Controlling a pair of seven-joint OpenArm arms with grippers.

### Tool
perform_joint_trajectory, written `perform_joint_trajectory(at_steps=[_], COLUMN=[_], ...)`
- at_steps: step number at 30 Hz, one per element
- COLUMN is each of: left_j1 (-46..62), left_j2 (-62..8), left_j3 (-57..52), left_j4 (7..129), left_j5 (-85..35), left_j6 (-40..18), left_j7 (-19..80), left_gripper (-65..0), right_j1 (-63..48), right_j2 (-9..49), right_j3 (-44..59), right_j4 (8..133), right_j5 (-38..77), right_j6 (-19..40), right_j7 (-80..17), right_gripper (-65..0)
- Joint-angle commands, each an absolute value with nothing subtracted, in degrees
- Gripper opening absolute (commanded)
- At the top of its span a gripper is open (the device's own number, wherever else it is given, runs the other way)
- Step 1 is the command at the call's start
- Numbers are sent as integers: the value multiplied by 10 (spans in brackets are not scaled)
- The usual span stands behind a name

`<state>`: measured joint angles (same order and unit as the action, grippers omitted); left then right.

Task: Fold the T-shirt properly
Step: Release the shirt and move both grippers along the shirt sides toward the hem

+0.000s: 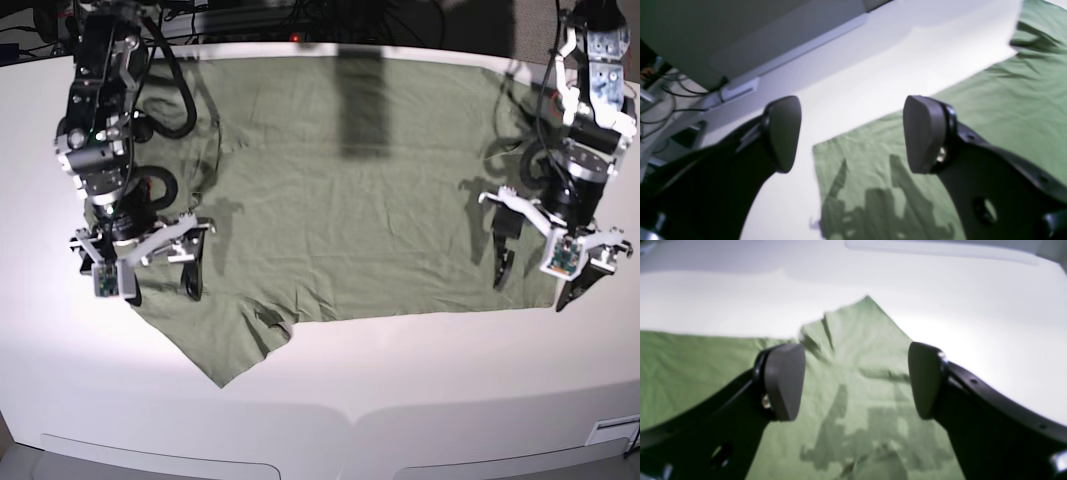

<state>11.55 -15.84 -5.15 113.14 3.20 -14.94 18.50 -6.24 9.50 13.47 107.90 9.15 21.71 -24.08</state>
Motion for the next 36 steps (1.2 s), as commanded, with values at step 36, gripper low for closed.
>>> perform_joint_trajectory(at_steps=[36], left_j1=[-237], left_j2=[-211], left_j3=[-53], left_j4=[824], left_j5=[-11], left_j6=[-144], left_j7=[211], left_gripper=[-195], right_j1=[221], right_j2=[103], right_j3=[40], right_j4=[1006], right_j5=[133], right_j6=[296], right_j7=[-326], right_gripper=[-176])
